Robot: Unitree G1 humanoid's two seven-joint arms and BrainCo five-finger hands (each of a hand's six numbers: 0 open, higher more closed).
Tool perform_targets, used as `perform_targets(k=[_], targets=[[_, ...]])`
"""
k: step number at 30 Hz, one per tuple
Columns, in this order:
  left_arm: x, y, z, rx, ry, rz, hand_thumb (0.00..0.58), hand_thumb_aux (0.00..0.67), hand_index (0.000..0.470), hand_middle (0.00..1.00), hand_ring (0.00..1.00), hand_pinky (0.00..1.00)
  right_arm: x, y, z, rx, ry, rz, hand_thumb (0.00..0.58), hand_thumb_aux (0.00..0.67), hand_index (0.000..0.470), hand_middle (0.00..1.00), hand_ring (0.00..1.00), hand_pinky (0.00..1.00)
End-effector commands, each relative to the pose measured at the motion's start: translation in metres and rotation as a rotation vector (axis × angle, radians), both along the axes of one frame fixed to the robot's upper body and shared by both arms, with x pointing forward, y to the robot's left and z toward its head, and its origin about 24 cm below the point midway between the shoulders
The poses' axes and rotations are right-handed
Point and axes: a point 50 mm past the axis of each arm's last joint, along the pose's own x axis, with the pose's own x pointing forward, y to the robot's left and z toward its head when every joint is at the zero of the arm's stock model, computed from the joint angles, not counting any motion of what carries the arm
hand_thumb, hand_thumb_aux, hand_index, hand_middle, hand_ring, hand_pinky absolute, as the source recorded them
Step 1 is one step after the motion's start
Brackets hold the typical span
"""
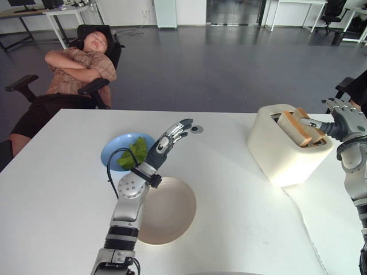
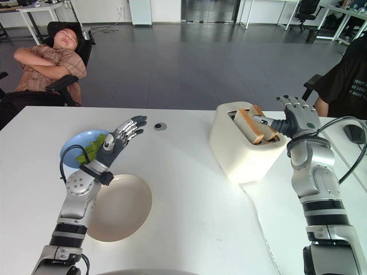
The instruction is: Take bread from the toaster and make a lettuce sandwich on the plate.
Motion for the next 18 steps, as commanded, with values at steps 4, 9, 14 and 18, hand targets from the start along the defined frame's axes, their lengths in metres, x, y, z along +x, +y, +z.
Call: perform_targets(k=[4,9,14,18], targets=[[0.0,0.002,-0.002,0.03,0.003,0.004,0.0,0.0,0.0,0.0,0.0,0.0,0.003,-0.002,-0.004,0.023,0.014,-0.004,0.0,0.0,0.0,0.0,0.0,0.0],[-0.001,0.002,-0.002,0.03,0.002,0.007,0.0,0.0,0.0,0.0,0.0,0.0,0.004,-0.006,-0.013,0.025,0.054,-0.018,0.0,0.0,0.0,0.0,0.0,0.0],[-0.001,0.003,-0.002,0.028,0.003,0.007,0.0,0.0,0.0,0.0,0.0,0.0,0.005,-0.006,-0.018,0.02,0.079,-0.015,0.0,0.0,0.0,0.0,0.0,0.0],[-0.001,0.004,-0.002,0.029,0.003,0.009,0.0,0.0,0.0,0.0,0.0,0.0,0.006,0.005,-0.017,0.017,0.079,0.032,0.556,0.533,0.374,0.0,0.0,0.0]])
